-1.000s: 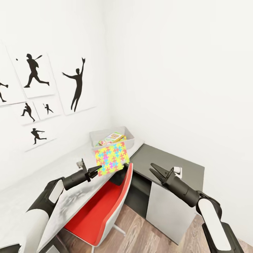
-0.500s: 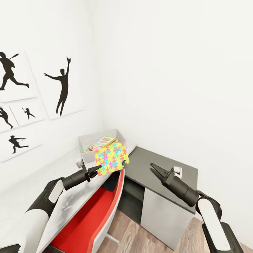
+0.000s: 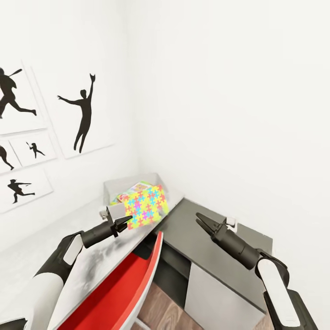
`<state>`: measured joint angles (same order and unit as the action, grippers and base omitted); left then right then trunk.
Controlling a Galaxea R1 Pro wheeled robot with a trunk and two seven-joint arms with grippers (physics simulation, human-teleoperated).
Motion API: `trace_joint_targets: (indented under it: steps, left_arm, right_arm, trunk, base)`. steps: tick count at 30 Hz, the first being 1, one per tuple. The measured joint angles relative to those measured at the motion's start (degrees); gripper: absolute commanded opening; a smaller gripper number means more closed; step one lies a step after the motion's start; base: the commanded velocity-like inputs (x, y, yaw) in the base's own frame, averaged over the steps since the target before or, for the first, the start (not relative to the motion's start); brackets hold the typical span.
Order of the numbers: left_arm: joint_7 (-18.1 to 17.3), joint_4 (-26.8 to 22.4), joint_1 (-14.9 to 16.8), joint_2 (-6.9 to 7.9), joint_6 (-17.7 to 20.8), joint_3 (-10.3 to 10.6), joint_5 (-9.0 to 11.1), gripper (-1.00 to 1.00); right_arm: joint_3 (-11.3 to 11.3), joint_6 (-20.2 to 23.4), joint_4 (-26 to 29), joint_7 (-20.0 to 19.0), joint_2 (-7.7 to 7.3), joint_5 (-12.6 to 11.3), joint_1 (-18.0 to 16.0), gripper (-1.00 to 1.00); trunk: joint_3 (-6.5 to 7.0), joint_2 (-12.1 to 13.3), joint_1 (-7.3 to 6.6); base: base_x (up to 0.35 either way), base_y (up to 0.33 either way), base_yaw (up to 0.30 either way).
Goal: Put all the toys in the child's room - the three board games (two on the bed and one on the table), the two jigsaw puzzles on the table, and the tennis ball on the table - inside the toy box on the table in the child's room.
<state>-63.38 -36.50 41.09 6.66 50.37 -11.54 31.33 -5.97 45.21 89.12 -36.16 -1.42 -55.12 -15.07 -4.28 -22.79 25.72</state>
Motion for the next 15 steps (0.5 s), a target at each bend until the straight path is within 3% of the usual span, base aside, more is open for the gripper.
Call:
trace_joint_targets:
  steps: [5,15]
  left_arm:
    - [0.00,-0.01,-0.01,0.02,0.00,-0.01,-0.02,-1.00]
    - [0.07,-0.01,-0.02,-0.06,0.01,0.07,-0.02,-1.00]
  right_arm:
    - [0.06,-0.03,-0.01,0.02,0.02,-0.01,0.00,1.00]
    - [-0.01,-0.04,-0.01,-0.01,0.02,-0.01,0.00,1.00]
  trunk:
    - [0.00,0.00,0.01]
    - [0.00,0.01,0.02]
  base:
    - [0.190,-0.089,0.280]
    - [0.106,0.009,0.285]
